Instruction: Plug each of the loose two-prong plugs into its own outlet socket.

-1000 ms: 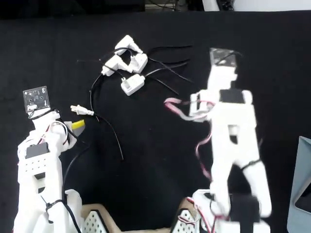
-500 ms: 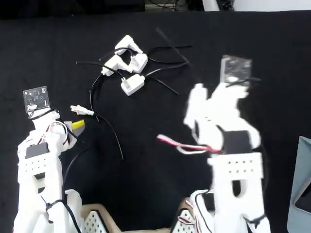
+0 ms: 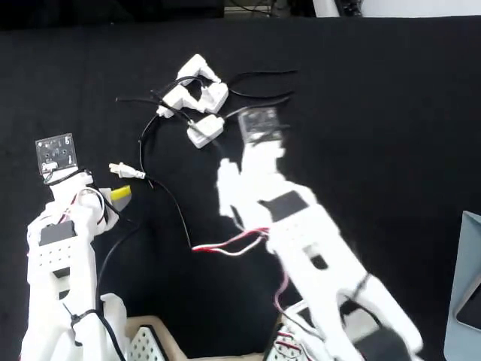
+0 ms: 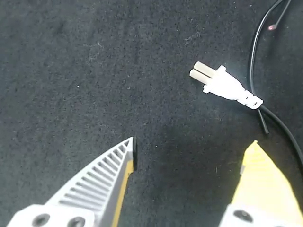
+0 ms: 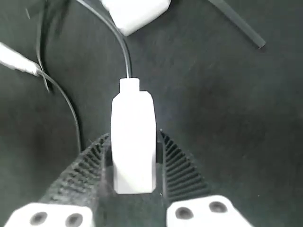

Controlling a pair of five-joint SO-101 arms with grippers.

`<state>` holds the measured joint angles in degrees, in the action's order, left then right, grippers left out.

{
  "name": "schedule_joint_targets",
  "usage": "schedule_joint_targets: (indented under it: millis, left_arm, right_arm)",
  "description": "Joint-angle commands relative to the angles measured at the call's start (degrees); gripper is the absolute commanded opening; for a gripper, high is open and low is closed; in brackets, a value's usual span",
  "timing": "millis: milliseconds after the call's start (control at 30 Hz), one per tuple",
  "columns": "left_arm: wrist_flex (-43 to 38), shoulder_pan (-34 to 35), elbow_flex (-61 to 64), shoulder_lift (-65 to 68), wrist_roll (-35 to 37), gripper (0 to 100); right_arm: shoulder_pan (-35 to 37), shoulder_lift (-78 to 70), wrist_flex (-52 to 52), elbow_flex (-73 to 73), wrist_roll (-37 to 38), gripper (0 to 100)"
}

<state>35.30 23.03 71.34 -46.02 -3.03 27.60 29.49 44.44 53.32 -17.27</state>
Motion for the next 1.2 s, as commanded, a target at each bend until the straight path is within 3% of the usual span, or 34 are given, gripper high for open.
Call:
schedule_joint_targets:
  millis: [0,167,300,500,1000,1167]
  left_arm:
    - [-0.97,0.57,-0.57,-1.32,0.53,35]
    - [-0.97,0.57,-0.57,-1.32,0.53,35]
    - [-0.97,0.57,-0.57,-1.32,0.53,35]
    - [-0.97,0.57,-0.57,-1.32,0.53,35]
    - [-0.97,0.57,-0.57,-1.32,0.53,35]
    - [-0.97,0.57,-0.57,-1.32,0.53,35]
  right_arm:
    - [1.67,-7.78,-1.93,-4.53,-0.79,1.6]
    - [1.49,-15.78,-0.26,-7.78,-0.79,15.7]
    - [1.67,-16.04,8.62,-12.97,-0.79,23.5]
    - [1.41,-11.91,18.81,-21.23,-0.70,23.4]
    - [1.67,-11.74,19.34,-21.32,-0.26,23.2]
    - [2.46,-11.82,15.56,-19.82,-0.09,9.8]
